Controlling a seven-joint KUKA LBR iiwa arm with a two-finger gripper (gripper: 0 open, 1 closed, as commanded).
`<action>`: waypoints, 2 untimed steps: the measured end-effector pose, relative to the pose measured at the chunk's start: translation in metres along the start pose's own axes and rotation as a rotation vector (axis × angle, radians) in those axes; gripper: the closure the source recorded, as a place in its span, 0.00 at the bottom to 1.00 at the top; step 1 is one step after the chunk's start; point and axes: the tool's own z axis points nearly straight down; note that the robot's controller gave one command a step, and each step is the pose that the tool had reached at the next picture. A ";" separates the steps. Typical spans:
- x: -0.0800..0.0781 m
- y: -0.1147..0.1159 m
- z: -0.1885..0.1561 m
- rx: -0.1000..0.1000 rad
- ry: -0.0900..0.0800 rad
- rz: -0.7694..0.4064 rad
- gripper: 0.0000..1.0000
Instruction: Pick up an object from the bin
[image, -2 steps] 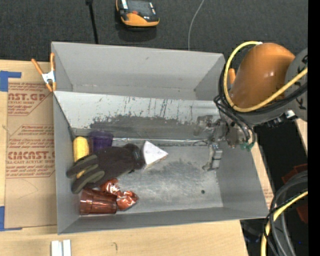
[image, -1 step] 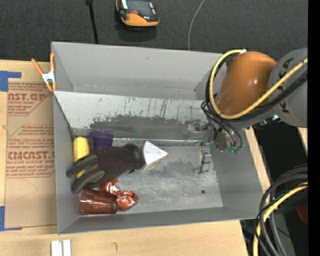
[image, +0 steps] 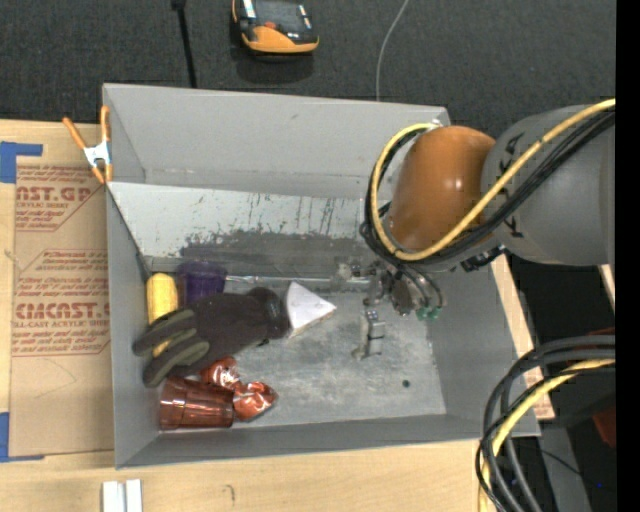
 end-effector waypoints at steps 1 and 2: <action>-0.005 0.011 0.043 -0.002 0.001 0.049 0.00; -0.023 0.044 0.072 0.001 -0.005 -0.057 0.00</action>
Offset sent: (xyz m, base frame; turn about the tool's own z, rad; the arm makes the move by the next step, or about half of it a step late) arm 0.0202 0.0571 -0.0818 -0.0741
